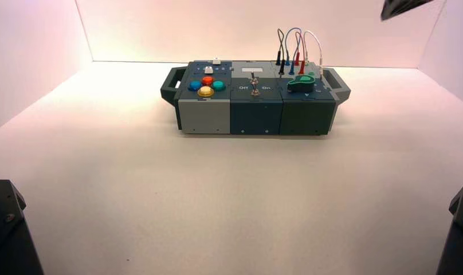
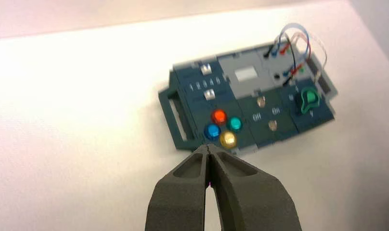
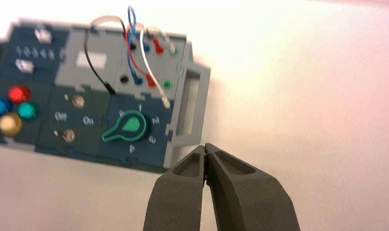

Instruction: Flip the top switch on with the left gripper.

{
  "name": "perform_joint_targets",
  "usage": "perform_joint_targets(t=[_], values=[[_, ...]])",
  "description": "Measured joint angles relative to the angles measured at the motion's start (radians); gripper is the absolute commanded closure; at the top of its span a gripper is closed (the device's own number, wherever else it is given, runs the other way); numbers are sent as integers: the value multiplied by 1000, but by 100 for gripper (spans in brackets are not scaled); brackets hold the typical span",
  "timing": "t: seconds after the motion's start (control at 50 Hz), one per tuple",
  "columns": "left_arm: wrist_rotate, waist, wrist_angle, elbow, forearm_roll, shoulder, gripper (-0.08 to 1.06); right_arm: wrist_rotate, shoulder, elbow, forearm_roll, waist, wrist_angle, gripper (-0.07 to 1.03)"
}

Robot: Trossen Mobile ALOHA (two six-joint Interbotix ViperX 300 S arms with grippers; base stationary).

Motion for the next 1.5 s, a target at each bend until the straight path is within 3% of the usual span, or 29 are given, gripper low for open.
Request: perform_joint_targets(t=[0.18,0.2,0.3,0.44,0.78,1.14,1.5], values=[[2,-18,64,-54,-9,98,101,-23,84,-58,9,3,46,98],[2,-31,87,-84,-11,156,101,-40,124,-81,21,9,58,98],[2,-46,114,-120,-17,232,101,-66,172,-100,34,12,63,98],[2,-91,121,-190,-54,382,101,-84,275,-146,43,18,66,98],[-26,-160,21,-314,-106,624,101,-87,426,-210,43,20,14,98],[-37,-172,-21,-402,-110,788,101,-87,532,-252,43,21,-23,98],[-63,-227,-25,-512,-110,911,101,-89,595,-276,43,29,-46,98]])
